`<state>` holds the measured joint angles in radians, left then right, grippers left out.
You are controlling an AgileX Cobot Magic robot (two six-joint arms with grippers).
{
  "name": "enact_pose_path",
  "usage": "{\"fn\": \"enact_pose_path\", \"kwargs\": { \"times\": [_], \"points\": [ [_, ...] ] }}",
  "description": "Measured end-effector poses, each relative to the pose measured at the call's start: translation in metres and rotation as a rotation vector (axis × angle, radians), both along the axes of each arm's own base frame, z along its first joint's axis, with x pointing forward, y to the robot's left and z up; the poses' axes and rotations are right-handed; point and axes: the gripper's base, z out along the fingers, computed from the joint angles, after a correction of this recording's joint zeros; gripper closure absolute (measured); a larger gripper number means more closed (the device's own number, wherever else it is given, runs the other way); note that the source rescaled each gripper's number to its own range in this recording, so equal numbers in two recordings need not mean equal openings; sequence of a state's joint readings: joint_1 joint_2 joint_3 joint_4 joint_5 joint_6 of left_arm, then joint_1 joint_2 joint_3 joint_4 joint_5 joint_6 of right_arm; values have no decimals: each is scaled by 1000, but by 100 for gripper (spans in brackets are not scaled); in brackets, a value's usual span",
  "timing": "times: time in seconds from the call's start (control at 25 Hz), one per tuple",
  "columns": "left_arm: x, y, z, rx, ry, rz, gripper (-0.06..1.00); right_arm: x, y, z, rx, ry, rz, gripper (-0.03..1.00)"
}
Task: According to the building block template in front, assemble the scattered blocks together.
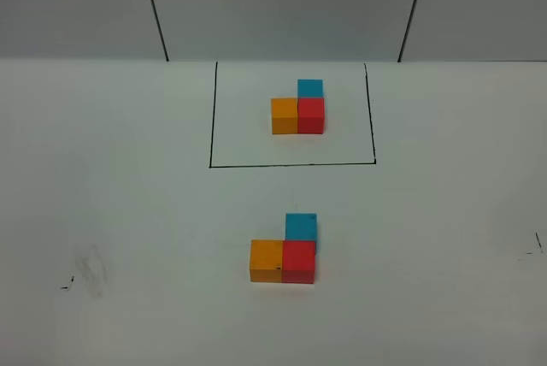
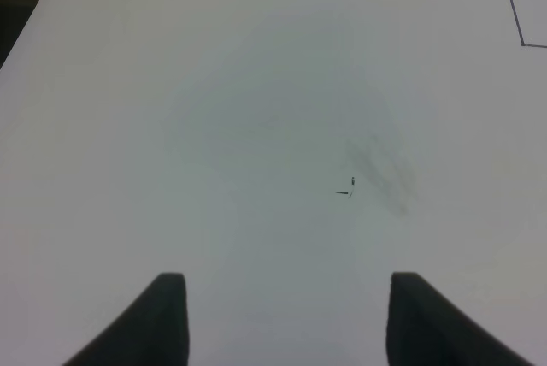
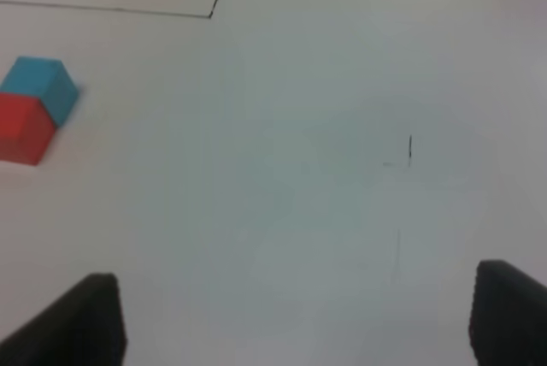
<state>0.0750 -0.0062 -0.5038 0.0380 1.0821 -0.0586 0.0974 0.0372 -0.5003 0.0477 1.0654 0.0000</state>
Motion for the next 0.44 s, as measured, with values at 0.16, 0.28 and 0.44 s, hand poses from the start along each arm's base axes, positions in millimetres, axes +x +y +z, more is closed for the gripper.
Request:
{"fn": "enact_pose_path", "kwargs": {
  "times": [0.16,0.28,0.44],
  "points": [
    [0,0,0,0,0,0,77,-4,1,0,18,-24,10,20],
    [0,0,0,0,0,0,77,-4,2,0,21,-25,-29,21],
    [0,0,0,0,0,0,77,-4,2,0,20,-27,-100,23]
  ]
}}
